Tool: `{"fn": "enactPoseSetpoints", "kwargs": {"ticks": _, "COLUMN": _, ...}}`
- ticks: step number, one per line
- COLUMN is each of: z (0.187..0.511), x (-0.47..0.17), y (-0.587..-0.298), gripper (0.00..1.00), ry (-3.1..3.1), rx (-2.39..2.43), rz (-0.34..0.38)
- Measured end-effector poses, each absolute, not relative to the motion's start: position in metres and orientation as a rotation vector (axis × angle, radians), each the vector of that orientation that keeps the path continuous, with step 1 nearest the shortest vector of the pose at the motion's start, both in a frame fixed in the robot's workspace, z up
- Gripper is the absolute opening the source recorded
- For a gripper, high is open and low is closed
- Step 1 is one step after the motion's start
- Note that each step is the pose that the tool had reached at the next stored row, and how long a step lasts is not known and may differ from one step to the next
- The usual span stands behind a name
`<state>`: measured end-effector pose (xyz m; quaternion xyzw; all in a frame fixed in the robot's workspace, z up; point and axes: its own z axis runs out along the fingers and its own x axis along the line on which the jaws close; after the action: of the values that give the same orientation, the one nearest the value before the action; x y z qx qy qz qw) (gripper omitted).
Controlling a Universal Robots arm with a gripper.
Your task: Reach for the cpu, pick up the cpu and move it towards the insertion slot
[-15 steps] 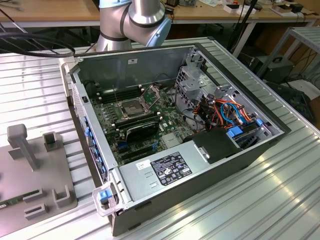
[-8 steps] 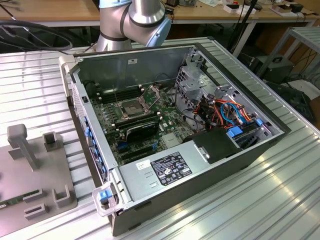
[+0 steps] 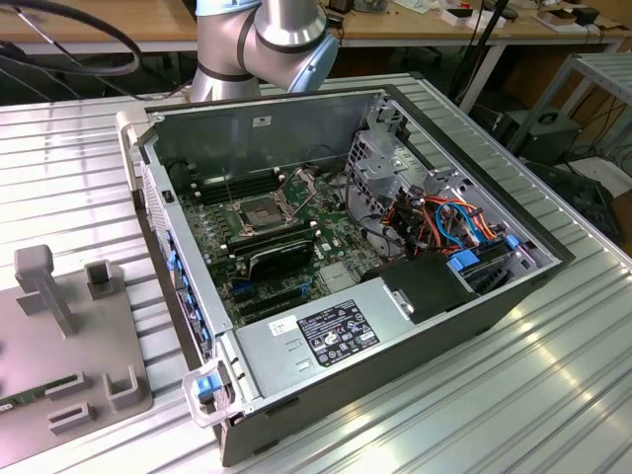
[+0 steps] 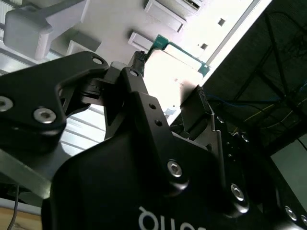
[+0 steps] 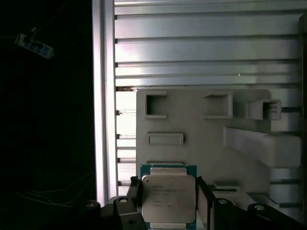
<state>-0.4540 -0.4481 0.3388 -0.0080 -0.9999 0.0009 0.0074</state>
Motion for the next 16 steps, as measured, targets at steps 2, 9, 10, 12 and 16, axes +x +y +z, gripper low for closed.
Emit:
{"fn": "enactPoseSetpoints", "kwargs": {"ticks": 2, "z": 0.344, "x": -0.454, "y": -0.448, "gripper": 0.55, "ry": -3.127, "rx": -0.025, "rz": 0.003}}
{"fn": "enactPoseSetpoints", "kwargs": {"ticks": 9, "z": 0.365, "x": -0.454, "y": -0.448, "gripper": 0.55, "ry": -3.127, "rx": -0.025, "rz": 0.003}}
{"fn": "enactPoseSetpoints", "kwargs": {"ticks": 10, "z": 0.367, "x": -0.454, "y": -0.448, "gripper": 0.55, "ry": -3.127, "rx": -0.025, "rz": 0.003}}
{"fn": "enactPoseSetpoints", "kwargs": {"ticks": 12, "z": 0.375, "x": -0.454, "y": -0.448, "gripper": 0.55, "ry": -3.127, "rx": -0.025, "rz": 0.003}}
{"fn": "enactPoseSetpoints", "kwargs": {"ticks": 16, "z": 0.384, "x": -0.454, "y": -0.448, "gripper": 0.55, "ry": -3.127, "rx": -0.025, "rz": 0.003}}
